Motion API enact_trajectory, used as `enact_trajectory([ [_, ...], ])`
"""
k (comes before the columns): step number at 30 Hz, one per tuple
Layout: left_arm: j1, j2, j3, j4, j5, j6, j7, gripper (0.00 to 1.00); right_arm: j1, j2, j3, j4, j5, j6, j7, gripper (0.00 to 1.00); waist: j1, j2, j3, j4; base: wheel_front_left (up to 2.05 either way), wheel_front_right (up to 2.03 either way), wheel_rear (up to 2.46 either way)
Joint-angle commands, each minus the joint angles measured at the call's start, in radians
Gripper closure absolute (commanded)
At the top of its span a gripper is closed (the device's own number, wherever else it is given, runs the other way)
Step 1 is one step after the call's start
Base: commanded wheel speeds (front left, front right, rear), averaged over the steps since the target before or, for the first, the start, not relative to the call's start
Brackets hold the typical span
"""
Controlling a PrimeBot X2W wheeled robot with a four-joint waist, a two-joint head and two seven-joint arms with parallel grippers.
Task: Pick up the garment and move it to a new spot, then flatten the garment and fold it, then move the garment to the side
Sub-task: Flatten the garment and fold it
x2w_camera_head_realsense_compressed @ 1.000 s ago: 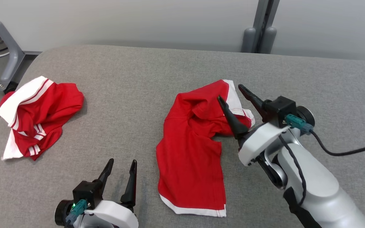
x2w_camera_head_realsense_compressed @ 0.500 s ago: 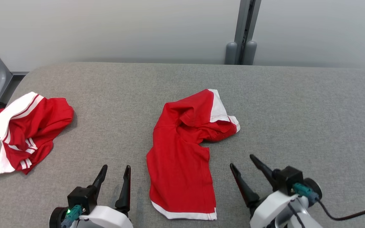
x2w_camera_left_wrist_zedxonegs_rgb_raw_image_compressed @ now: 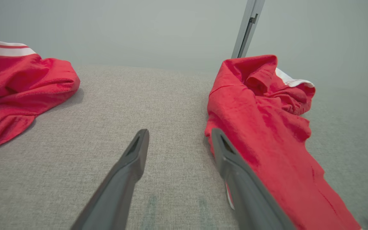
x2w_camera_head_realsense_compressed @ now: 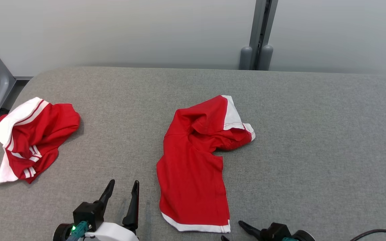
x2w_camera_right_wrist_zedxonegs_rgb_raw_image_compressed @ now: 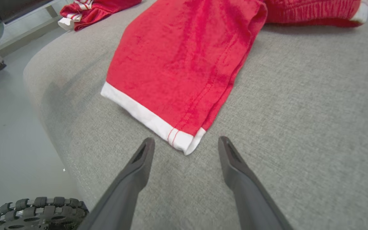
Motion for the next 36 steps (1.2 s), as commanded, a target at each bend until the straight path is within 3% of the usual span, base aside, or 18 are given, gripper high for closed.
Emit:
enact_trajectory([
  [1,0.006,0.004,0.002,0.0,-0.004,0.001,-0.002,0.0,-0.01,-0.011,0.009,0.008,0.011,0.0,-0.005,0.0,0.0,0.0,0.003,0.001,0.0,0.0,0.0],
  [6,-0.004,0.004,0.005,-0.005,-0.004,0.0,-0.002,0.0,-0.065,-0.008,0.052,0.052,0.05,0.0,-0.005,0.01,0.0,0.0,0.022,0.009,0.0,0.0,0.0],
  [7,-0.009,0.004,0.004,-0.006,-0.005,0.0,-0.002,0.0,-0.073,-0.006,0.054,0.058,0.055,0.0,-0.005,0.13,0.0,0.0,0.027,0.011,0.0,0.0,0.0],
  [8,-0.015,0.004,0.002,-0.008,-0.006,0.0,-0.002,0.0,-0.092,-0.004,0.068,0.073,0.061,0.0,-0.005,0.38,0.0,0.0,0.038,0.016,0.0,0.0,0.0],
  [15,-0.029,0.005,0.002,-0.006,-0.014,0.003,-0.002,0.0,-0.144,-0.005,0.136,0.151,0.096,0.0,-0.001,0.56,0.0,0.0,0.062,0.032,0.0,0.0,0.0],
  [16,-0.029,0.004,0.003,-0.006,-0.014,0.004,-0.002,0.0,-0.151,-0.007,0.144,0.161,0.1,0.0,-0.001,0.64,0.0,0.0,0.064,0.033,0.0,0.0,0.0],
  [17,-0.029,0.004,0.003,-0.007,-0.014,0.005,-0.002,0.0,-0.161,-0.01,0.148,0.163,0.105,0.0,-0.001,0.95,0.0,0.0,0.065,0.034,0.0,0.0,0.0],
  [18,-0.029,0.004,0.004,-0.007,-0.015,0.006,-0.002,0.0,-0.172,-0.014,0.141,0.158,0.11,0.0,-0.001,1.0,0.0,0.0,0.066,0.035,0.0,0.0,0.0],
  [22,-0.027,0.004,0.007,-0.01,-0.015,0.009,-0.002,0.0,-0.214,-0.03,0.06,0.087,0.095,0.0,-0.003,1.0,0.0,0.0,0.064,0.029,0.0,0.0,0.0],
  [27,-0.022,0.004,0.012,-0.013,-0.006,0.002,-0.002,0.0,-0.234,-0.054,-0.147,-0.022,0.039,0.0,-0.003,1.0,0.0,0.0,0.055,0.011,0.0,0.0,0.0],
  [33,-0.026,0.004,0.002,-0.013,-0.004,-0.002,-0.002,0.0,-0.238,-0.077,-0.345,-0.035,-0.033,0.0,-0.003,1.0,0.0,0.0,0.049,-0.002,0.0,0.0,0.0],
  [36,-0.031,0.005,-0.009,-0.016,-0.004,-0.003,-0.002,0.0,-0.212,-0.088,-0.501,-0.019,-0.094,0.0,-0.003,1.0,0.0,0.0,0.05,-0.008,0.0,0.0,0.0],
])
